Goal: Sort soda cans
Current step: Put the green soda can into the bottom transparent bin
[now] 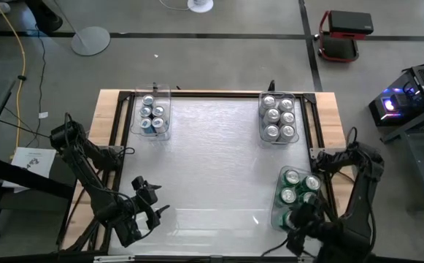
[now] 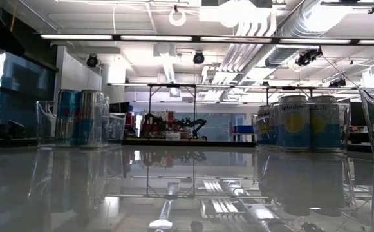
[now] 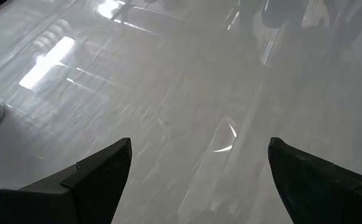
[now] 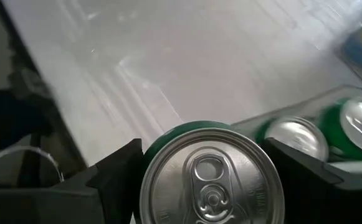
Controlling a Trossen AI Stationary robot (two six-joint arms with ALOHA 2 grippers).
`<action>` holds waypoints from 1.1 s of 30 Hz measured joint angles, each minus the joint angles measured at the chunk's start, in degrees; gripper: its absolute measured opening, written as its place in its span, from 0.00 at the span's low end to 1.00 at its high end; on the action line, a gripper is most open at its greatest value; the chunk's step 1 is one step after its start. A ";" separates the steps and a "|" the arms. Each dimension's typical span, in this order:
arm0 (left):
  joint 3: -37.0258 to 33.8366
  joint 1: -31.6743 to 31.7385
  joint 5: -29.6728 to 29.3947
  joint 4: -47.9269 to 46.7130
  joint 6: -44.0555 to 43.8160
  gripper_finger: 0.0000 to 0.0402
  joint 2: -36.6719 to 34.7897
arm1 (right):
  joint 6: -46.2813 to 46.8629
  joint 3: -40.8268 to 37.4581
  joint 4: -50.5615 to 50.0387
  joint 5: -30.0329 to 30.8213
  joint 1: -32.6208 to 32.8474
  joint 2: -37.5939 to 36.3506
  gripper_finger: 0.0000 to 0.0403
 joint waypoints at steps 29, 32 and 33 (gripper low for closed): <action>0.00 1.97 0.52 0.28 -0.02 0.88 0.00 | -1.91 -29.33 26.12 -6.52 -5.80 -9.31 0.78; 0.00 1.95 0.52 0.29 -0.02 0.88 0.00 | -2.33 -29.33 26.30 -5.78 -5.78 -9.31 0.82; 0.00 1.95 0.52 0.29 -0.03 0.88 0.00 | -2.52 -29.33 26.28 -5.46 -5.80 -9.31 0.83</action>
